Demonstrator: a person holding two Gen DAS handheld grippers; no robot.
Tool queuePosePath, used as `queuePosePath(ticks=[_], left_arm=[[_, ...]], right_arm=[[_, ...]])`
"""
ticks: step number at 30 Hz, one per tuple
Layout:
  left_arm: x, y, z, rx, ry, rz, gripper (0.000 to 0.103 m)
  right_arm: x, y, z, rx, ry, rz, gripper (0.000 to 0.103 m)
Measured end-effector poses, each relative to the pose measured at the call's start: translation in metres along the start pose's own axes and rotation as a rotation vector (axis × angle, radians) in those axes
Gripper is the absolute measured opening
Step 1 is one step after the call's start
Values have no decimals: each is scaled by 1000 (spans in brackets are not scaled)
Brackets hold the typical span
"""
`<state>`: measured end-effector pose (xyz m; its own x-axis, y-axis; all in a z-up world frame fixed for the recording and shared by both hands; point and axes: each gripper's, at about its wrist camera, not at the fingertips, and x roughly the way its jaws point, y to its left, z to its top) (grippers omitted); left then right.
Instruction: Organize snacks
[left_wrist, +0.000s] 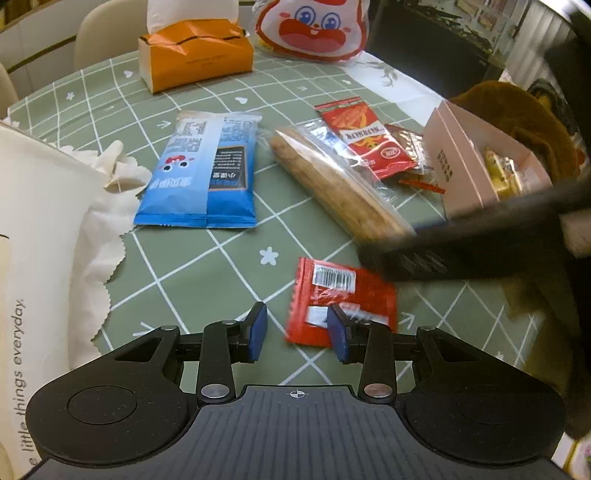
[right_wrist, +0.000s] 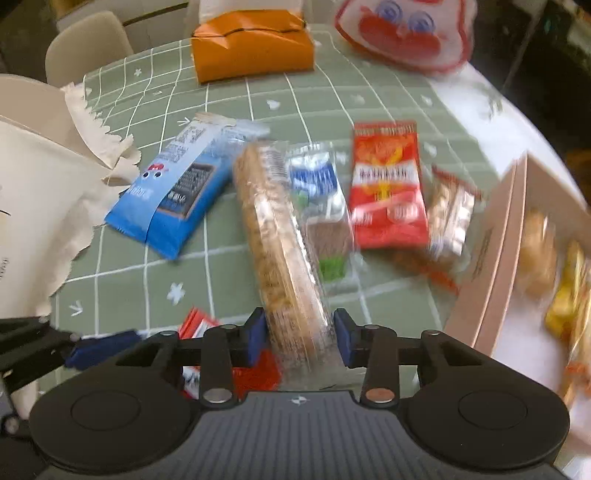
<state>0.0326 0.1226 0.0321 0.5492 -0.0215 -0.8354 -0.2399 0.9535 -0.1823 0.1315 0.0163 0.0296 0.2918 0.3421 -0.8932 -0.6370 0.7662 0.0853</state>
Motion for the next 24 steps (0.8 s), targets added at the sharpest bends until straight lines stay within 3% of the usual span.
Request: queuePosePath(ticks=[4, 7, 10, 14, 17, 21, 24], left_arm=[[2, -2, 1, -32, 6, -77, 41], [6, -18, -2, -3, 16, -119, 41], [12, -38, -5, 17, 35, -166, 41], [17, -60, -10, 56, 68, -243, 41], [8, -64, -6, 51, 13, -244, 41], [-3, -60, 16, 76, -100, -182, 41], [17, -59, 35, 142, -75, -180, 41]], right_arm=[[-20, -29, -29, 67, -2, 7, 36], [-35, -58, -51, 95, -27, -72, 36], [-45, -90, -63, 188, -24, -37, 38], [-48, -105, -70, 229, -38, -99, 38], [-51, -113, -79, 261, -38, -81, 38], [-60, -118, -102, 297, -38, -62, 38], [-64, -117, -113, 311, -48, -60, 39]])
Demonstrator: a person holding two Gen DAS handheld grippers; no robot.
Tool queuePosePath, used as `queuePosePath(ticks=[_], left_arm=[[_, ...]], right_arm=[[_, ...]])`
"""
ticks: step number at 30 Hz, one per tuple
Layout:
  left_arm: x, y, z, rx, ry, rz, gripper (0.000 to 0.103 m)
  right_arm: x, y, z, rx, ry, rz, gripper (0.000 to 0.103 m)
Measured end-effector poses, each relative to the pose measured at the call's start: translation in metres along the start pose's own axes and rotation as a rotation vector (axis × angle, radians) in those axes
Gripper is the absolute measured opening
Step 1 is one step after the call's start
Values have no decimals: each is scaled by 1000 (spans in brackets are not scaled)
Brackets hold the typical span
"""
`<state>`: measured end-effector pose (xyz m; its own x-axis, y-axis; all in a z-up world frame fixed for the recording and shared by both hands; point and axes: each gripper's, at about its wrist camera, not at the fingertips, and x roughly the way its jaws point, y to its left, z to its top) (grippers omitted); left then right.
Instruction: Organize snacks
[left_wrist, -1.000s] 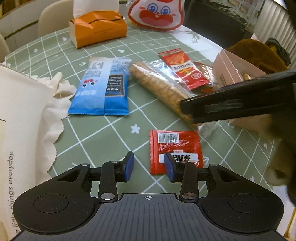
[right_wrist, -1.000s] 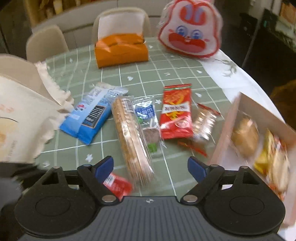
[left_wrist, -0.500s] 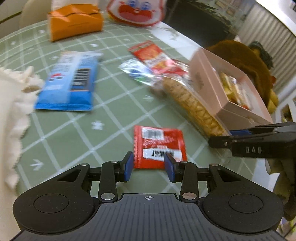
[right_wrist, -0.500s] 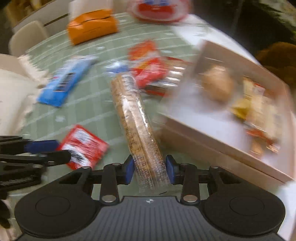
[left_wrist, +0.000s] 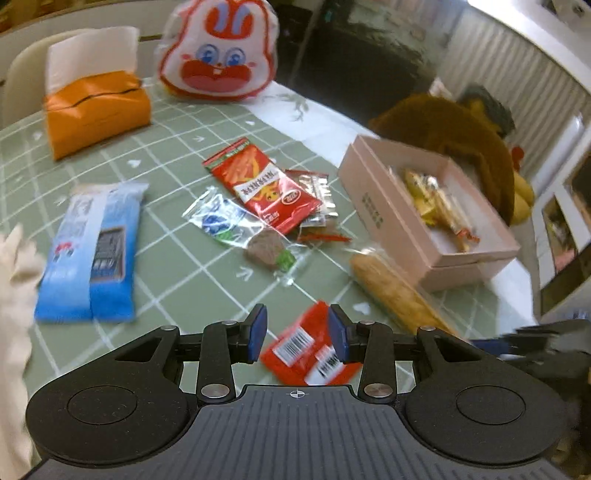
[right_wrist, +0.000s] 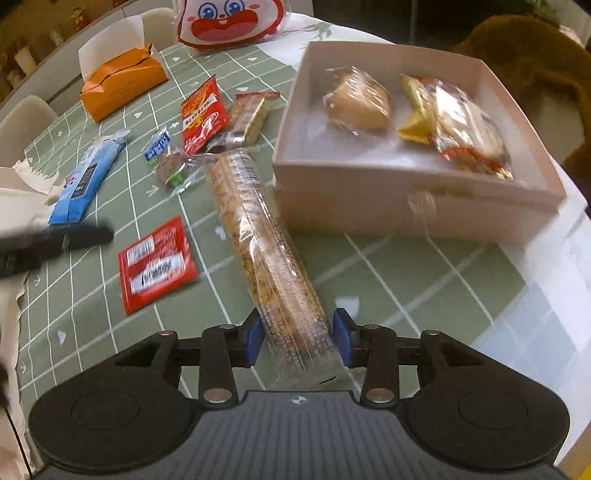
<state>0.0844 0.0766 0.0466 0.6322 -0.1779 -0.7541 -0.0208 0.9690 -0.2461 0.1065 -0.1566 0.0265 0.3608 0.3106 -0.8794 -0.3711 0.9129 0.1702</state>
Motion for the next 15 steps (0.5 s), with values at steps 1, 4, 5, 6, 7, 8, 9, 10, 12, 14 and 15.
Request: queuePosePath(ticks=[1, 4, 5, 6, 7, 8, 9, 10, 12, 14, 15], left_arm=[[7, 2, 1, 8, 14, -7, 41], [24, 0, -6, 46, 90, -35, 41], [26, -7, -11, 83, 106, -47, 42], [23, -15, -16, 137, 103, -54, 43], [22, -24, -22, 189, 105, -57, 44], [20, -33, -27, 249, 113, -64, 45], [19, -42, -32, 304, 120, -70, 46], [17, -48, -36, 348, 124, -68, 47], [14, -59, -40, 401, 126, -45, 47], [13, -64, -39, 401, 114, -21, 47], [11, -66, -37, 390, 98, -11, 46]], right_arm=[[-1, -1, -4, 3, -1, 0, 39], [-10, -7, -15, 23, 8, 1, 46], [-11, -8, -17, 26, 16, 4, 57], [-12, -10, -21, 23, 23, 10, 65], [-13, -11, -25, 21, 29, 14, 80], [-13, -12, -30, 19, 30, 16, 86], [-14, -11, -35, 9, 19, 8, 88], [-14, -10, -38, -1, 14, -3, 90], [-11, -6, -40, -7, 14, -20, 96], [-9, -4, -40, -2, 9, -25, 101], [-9, -3, -41, -6, 8, -31, 101]])
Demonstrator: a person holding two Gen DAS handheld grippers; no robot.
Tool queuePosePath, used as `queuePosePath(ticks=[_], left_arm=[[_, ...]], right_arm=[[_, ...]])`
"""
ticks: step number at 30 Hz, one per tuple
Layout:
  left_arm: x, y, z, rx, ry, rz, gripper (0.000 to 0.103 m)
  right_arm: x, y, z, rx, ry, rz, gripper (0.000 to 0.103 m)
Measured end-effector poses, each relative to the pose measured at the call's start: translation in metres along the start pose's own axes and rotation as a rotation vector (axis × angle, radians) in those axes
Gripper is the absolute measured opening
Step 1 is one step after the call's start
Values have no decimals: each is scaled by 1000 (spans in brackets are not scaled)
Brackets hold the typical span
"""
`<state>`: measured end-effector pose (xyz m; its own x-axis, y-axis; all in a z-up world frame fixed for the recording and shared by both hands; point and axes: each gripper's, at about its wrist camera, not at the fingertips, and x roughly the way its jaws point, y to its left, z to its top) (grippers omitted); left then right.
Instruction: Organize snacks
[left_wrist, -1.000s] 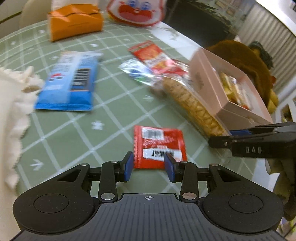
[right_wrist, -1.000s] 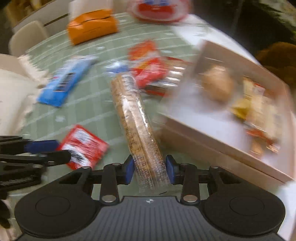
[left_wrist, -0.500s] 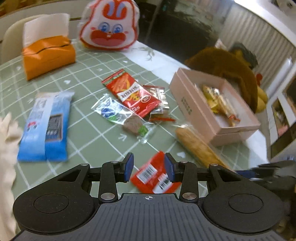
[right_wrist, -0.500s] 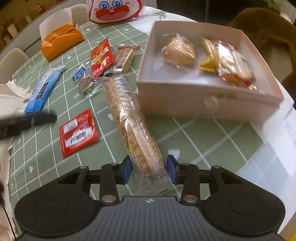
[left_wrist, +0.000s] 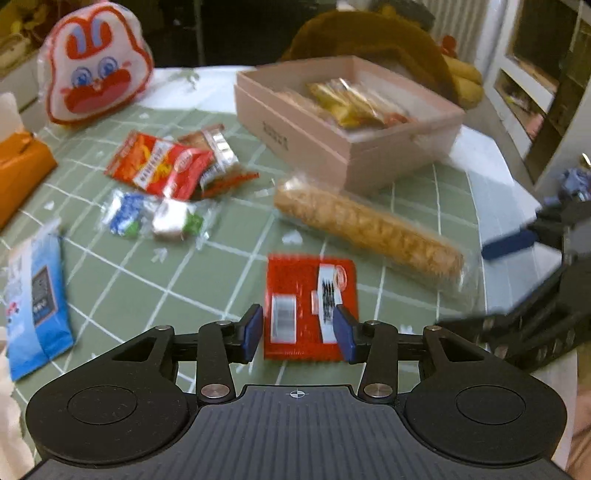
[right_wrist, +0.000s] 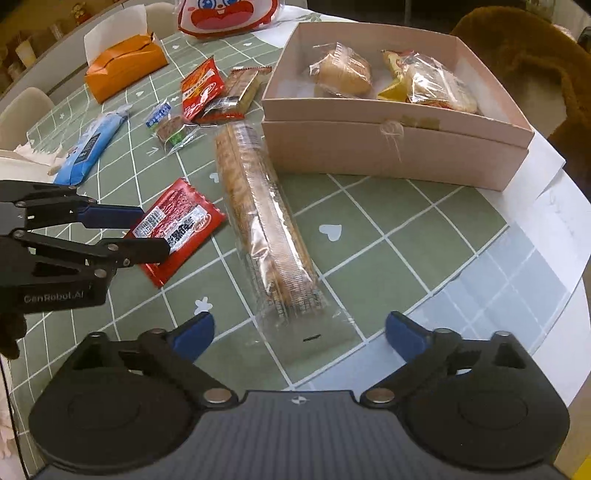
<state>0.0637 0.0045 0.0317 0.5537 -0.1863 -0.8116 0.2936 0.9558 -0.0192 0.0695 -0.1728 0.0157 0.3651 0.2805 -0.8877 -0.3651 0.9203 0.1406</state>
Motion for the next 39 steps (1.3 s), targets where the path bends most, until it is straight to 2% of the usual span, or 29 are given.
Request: queuePosePath(ticks=[3, 7, 8, 10, 12, 15, 16, 18, 20, 25, 29, 31, 32, 34, 36, 39], left_arm=[[2, -8, 4, 4, 8, -7, 46], [11, -35, 0, 186, 41, 53, 55], [12, -36, 1, 191, 41, 48, 56], [12, -30, 3, 139, 41, 3, 64], [10, -21, 4, 69, 23, -16, 63], [12, -10, 4, 20, 19, 74, 63], [13, -8, 4, 7, 25, 86, 66], [14, -1, 5, -40, 34, 61, 67], [16, -1, 9, -40, 44, 55, 68], [23, -2, 16, -59, 37, 38, 80], [25, -1, 16, -106, 10, 52, 79], [21, -4, 10, -110, -6, 60, 74], [18, -6, 6, -111, -13, 69, 66], [10, -10, -3, -119, -17, 79, 66], [1, -14, -12, -141, -13, 60, 66], [-11, -20, -25, -209, -11, 40, 66]], right_arm=[[2, 4, -2, -29, 2, -13, 102], [1, 0, -7, -63, -1, -41, 103], [1, 0, -9, -78, -2, -47, 103], [0, 0, -13, -103, -15, -50, 103], [-1, -1, -16, -104, -28, -50, 103], [-1, -1, -16, -105, -39, -53, 103], [-1, -2, -17, -106, -43, -53, 103], [-2, -1, -19, -106, -55, -53, 103], [-2, -2, -23, -105, -73, -53, 103], [-6, -3, -33, -81, -103, -67, 103], [-10, -2, -39, -86, -85, -63, 103], [-11, -2, -39, -116, -61, -48, 103], [-11, -3, -37, -137, -43, -35, 103], [-12, -9, -33, -117, 3, -38, 103], [-23, -17, -28, -67, -23, -33, 103], [-37, -17, -15, -78, -99, 15, 103]])
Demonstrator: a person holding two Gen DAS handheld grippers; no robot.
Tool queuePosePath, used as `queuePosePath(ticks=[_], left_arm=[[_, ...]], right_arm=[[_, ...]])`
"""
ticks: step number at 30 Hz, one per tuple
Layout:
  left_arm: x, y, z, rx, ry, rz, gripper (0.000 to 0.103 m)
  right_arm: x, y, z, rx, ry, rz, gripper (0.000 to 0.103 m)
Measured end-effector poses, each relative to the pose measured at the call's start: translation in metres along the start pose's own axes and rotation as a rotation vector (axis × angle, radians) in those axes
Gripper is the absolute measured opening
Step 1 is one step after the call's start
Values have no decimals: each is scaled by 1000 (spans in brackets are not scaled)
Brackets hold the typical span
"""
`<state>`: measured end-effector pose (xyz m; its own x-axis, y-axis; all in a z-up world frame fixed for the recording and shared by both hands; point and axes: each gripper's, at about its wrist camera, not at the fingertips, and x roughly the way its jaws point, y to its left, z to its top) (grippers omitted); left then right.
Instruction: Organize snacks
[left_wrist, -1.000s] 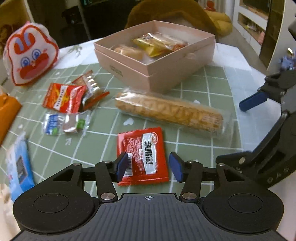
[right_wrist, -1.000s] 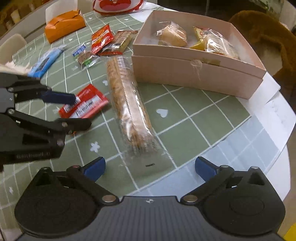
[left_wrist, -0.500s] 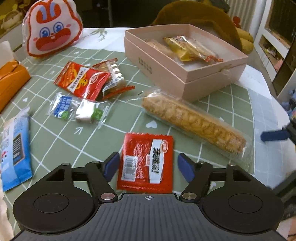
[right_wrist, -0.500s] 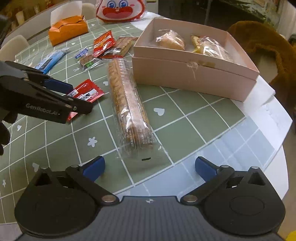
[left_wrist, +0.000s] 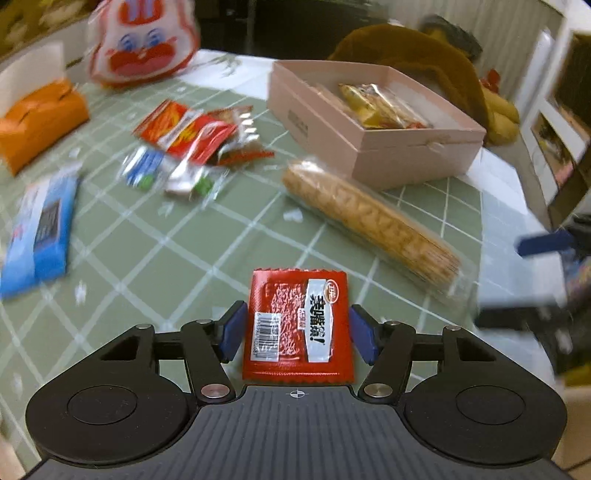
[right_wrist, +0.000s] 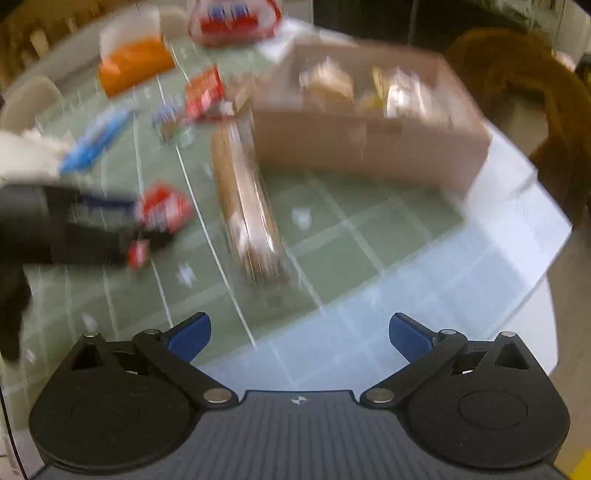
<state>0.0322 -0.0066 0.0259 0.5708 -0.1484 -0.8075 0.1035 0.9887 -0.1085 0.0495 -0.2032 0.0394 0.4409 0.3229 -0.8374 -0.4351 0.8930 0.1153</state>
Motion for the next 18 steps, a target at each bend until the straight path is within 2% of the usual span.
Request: queuePosePath(ticks=[3, 5, 7, 9, 10, 11, 12, 14, 18], left_arm=[[-7, -5, -7, -48, 21, 13, 66], [-10, -10, -9, -63, 44, 21, 66], [-11, -12, -10, -69, 64, 36, 66], [-11, -17, -11, -65, 78, 55, 66], [-10, -19, -11, -55, 82, 66, 67], [-9, -21, -11, -43, 83, 77, 66], [-8, -24, -11, -37, 82, 90, 66], [-8, -27, -12, -37, 79, 109, 67], [-8, -30, -15, -38, 60, 126, 68]], right_arm=[[14, 4, 26, 9, -8, 44, 102], [31, 8, 45, 36, -6, 57, 95], [51, 13, 63, 66, 5, 104, 93], [69, 21, 74, 53, 25, 124, 81], [74, 28, 77, 32, 35, 125, 72], [78, 35, 78, 1, 45, 122, 59], [80, 39, 77, -26, 48, 107, 56], [75, 45, 68, -82, 52, 72, 40], [55, 26, 45, -57, 85, 93, 37]])
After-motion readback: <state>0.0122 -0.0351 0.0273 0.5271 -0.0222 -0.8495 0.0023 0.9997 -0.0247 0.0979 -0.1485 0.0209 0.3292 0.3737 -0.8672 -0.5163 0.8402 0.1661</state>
